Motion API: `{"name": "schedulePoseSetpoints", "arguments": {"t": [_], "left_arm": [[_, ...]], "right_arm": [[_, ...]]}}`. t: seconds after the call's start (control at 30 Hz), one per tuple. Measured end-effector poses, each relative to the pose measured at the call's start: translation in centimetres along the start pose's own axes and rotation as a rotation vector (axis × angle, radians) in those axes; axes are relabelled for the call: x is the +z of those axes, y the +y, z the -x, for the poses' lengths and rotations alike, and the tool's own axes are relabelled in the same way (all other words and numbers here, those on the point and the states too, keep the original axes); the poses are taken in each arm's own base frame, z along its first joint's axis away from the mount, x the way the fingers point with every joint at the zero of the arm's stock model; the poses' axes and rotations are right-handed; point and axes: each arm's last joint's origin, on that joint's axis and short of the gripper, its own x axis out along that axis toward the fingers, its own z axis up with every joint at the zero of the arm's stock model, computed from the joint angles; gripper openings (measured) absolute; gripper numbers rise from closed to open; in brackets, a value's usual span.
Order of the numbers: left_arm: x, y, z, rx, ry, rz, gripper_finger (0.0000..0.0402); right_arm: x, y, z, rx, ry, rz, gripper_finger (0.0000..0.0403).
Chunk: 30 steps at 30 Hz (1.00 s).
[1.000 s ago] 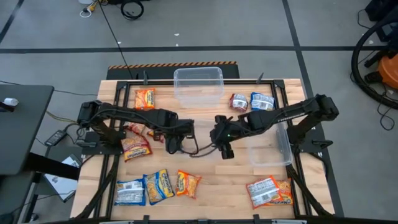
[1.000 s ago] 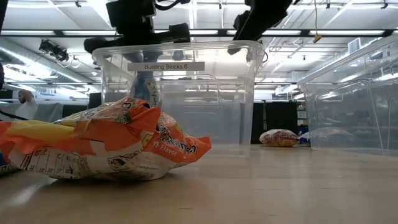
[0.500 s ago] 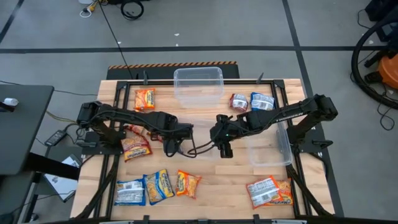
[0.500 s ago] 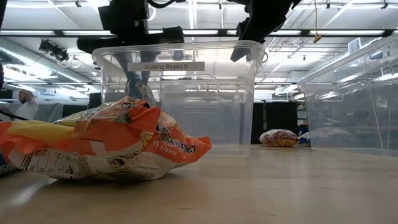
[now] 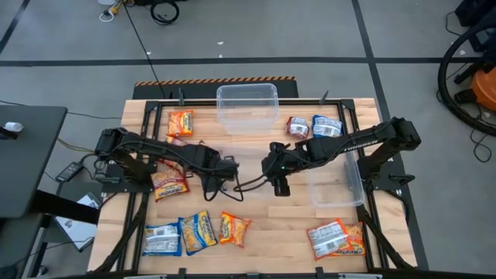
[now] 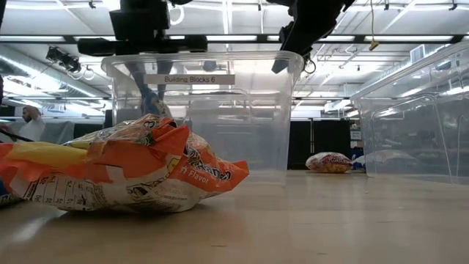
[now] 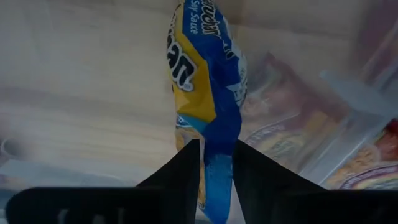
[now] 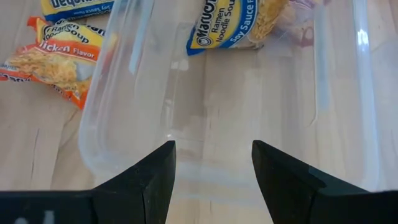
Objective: Sort Maruchan noodles
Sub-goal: Put the blue noodle pack into the bottom left transparent bin
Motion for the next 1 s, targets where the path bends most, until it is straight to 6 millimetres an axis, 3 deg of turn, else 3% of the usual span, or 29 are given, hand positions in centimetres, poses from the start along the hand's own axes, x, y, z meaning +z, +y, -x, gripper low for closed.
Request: {"name": "schedulePoseSetpoints", "arguments": {"t": [0.2, 0.47, 0.63, 0.8, 1.0], "left_arm": [[-0.1, -0.3, 0.5, -0.042, 0.003, 0.081, 0.0094], [-0.9, 1.2, 4.1, 0.039, -0.081, 0.210, 0.0094], [-1.4, 0.6, 6.7, -0.037, -0.101, 0.418, 0.0094], [0.6, -0.3, 9.1, -0.188, -0.271, 0.789, 0.0094], [5.6, -1.6, 12.0, -0.375, -0.453, 1.203, 0.0093]], "right_arm": [[0.0, -0.1, 0.0, -0.030, -0.002, 0.014, 0.0217], [0.8, -0.2, -0.1, -0.037, -0.093, 0.003, 0.0217], [0.4, -1.2, -1.1, -0.018, -0.138, -0.006, 0.0217], [0.4, -1.5, -0.9, -0.062, -0.156, 0.012, 0.0217], [1.2, -0.3, 2.4, -0.140, -0.293, 0.062, 0.0217]]}}
